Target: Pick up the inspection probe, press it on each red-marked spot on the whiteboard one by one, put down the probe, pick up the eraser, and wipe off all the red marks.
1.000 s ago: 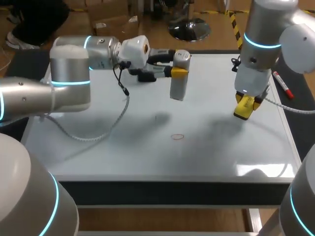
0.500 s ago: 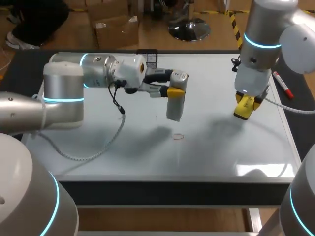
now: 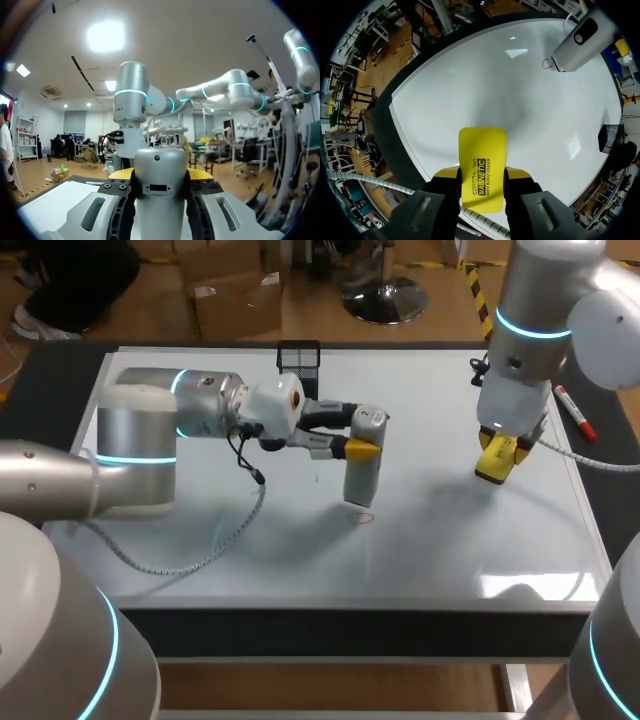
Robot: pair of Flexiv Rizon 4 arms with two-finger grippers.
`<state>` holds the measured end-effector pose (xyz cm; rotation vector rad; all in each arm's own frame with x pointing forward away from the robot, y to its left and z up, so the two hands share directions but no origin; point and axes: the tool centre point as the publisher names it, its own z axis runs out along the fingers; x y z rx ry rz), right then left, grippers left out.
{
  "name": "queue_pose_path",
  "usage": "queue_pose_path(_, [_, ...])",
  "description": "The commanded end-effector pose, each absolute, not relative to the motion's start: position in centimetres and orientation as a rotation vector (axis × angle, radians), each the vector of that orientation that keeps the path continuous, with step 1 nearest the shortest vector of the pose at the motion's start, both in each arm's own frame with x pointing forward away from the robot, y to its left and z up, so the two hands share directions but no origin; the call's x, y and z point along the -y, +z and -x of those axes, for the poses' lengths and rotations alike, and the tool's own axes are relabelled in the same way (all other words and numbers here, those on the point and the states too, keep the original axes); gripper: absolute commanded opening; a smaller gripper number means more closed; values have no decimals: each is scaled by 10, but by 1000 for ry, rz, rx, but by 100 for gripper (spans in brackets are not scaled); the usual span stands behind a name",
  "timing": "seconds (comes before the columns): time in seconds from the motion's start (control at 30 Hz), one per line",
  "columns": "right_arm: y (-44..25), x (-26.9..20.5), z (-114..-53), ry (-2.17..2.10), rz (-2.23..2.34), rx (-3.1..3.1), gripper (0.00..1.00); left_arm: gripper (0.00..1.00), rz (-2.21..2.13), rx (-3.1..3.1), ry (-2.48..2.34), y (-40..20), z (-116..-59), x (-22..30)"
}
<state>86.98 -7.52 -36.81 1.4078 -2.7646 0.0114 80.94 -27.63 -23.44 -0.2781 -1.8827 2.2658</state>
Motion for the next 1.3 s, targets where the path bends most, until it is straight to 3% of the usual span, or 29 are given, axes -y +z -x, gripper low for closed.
queue_pose_path(0.03, [-368,76,-870,15,-1409,2762,0,0,272,1866,2274,-238,-810,277])
queue_pose_path(1.3, [-368,76,-870,15,-1409,2762,0,0,238,1861,2291,-261,-799,276])
